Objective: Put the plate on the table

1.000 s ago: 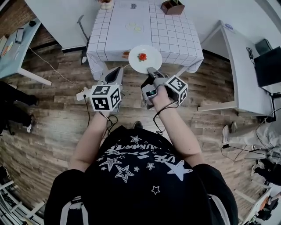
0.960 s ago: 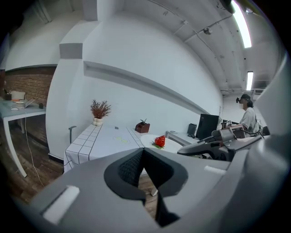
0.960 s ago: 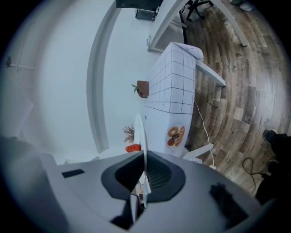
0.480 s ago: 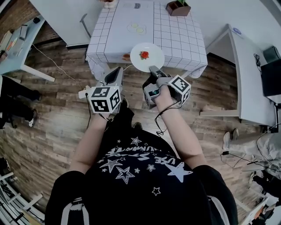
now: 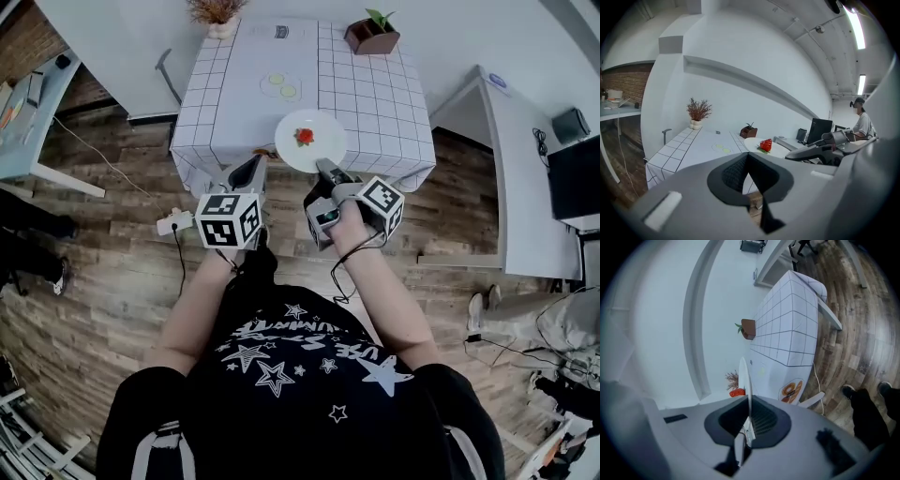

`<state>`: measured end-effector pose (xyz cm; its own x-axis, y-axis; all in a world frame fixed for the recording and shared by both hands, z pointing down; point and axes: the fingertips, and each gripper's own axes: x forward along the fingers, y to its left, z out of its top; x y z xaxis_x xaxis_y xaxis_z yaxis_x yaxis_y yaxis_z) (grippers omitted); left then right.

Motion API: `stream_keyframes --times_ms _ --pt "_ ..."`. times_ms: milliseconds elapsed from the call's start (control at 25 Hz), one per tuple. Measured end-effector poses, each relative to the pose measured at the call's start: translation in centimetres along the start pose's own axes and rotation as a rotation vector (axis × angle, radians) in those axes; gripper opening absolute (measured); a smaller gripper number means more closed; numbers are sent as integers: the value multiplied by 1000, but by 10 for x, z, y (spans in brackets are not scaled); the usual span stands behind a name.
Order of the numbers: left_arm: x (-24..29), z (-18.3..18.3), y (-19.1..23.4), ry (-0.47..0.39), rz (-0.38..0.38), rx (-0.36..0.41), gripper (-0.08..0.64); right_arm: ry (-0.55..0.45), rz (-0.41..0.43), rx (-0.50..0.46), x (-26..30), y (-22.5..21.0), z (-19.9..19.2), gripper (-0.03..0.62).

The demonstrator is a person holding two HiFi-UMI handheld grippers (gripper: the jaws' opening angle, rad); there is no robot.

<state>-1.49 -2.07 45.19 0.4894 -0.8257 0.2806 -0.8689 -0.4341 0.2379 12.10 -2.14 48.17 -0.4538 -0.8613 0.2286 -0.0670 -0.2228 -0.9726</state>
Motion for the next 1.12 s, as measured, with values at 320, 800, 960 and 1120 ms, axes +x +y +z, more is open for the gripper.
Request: stream_keyframes --times_ms 320,800,960,1120 --pt "80 43 40 37 -40 1 8 -14 -36 23 78 24 35 20" --pt "143 84 124 41 -74 -5 8 -77 -57 10 177 47 52 20" --pt "164 94 149 41 -99 -20 8 -104 -97 -7 202 52 56 20" --pt "180 99 167 42 -120 -15 8 -117 -77 -32 225 53 64 20"
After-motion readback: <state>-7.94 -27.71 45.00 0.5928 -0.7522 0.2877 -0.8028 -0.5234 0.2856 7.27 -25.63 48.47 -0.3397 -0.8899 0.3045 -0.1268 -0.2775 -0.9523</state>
